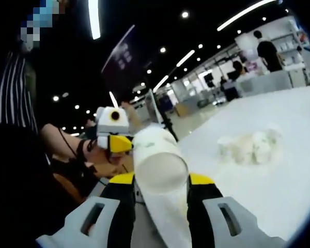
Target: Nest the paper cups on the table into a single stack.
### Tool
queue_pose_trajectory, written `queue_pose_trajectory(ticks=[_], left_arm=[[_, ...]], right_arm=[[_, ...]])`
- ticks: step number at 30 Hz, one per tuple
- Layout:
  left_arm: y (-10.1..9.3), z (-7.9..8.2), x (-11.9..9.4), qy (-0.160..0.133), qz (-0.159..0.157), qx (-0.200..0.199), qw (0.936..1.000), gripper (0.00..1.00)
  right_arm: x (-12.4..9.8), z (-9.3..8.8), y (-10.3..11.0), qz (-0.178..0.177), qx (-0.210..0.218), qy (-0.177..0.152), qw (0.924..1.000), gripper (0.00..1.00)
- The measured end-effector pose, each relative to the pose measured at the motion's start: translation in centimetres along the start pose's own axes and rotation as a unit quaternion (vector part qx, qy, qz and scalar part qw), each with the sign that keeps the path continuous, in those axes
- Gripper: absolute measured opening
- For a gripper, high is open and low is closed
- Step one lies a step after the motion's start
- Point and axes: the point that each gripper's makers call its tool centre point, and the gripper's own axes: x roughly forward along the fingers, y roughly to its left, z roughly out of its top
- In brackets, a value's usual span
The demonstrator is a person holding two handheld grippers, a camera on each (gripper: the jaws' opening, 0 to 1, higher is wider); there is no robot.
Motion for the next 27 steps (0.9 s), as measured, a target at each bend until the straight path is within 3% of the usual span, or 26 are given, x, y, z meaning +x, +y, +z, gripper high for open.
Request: queue_pose_trajectory(ticks=[16,27], left_arm=[[-1.5,-0.1,0.6,0.027,-0.030,0.012,0.9991,0.00],[-1.4,0.5,0.9,0.036,-0.030,0.021,0.9987,0.00]], right_arm=[[0.1,-0.4,0.0,0.004,0.006,-0.001,1.0000,0.35],[-0.1,0.2,-0.3,0.002,0.003,-0.013,0.9999,0.35]])
